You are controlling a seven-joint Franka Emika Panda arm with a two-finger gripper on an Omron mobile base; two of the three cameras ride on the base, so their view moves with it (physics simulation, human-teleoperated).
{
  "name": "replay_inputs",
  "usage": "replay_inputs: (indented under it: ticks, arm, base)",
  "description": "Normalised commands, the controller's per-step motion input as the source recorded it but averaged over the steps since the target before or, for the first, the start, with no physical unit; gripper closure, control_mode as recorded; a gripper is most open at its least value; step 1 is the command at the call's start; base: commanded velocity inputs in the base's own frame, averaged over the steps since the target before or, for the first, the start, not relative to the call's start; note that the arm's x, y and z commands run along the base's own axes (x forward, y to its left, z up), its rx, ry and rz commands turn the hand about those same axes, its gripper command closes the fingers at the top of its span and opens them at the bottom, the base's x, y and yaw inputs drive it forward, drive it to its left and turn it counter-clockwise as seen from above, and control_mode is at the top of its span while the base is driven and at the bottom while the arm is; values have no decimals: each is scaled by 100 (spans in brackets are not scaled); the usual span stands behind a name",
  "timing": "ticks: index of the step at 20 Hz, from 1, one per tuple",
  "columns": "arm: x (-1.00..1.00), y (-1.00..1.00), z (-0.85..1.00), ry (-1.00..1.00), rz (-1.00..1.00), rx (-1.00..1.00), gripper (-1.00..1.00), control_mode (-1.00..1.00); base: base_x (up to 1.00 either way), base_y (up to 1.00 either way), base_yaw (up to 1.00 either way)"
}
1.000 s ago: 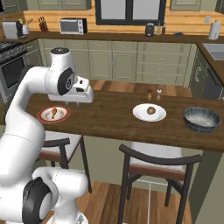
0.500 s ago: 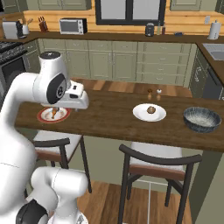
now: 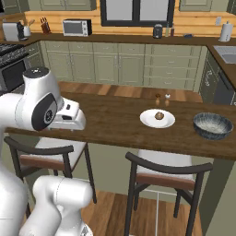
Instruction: Pick the chicken drumstick and mushroom from their plates and place them in the bowl. Then put the bowl in the fridge.
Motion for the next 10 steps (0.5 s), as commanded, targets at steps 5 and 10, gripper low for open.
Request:
replay_inputs:
  ticks: [5,10]
  arm:
    - [-20,0,0,-1,0,0,-100,100]
    - [0,0,0,0,0,0,-100,100]
  base:
    - [5,0,0]
    - [75,-5,2]
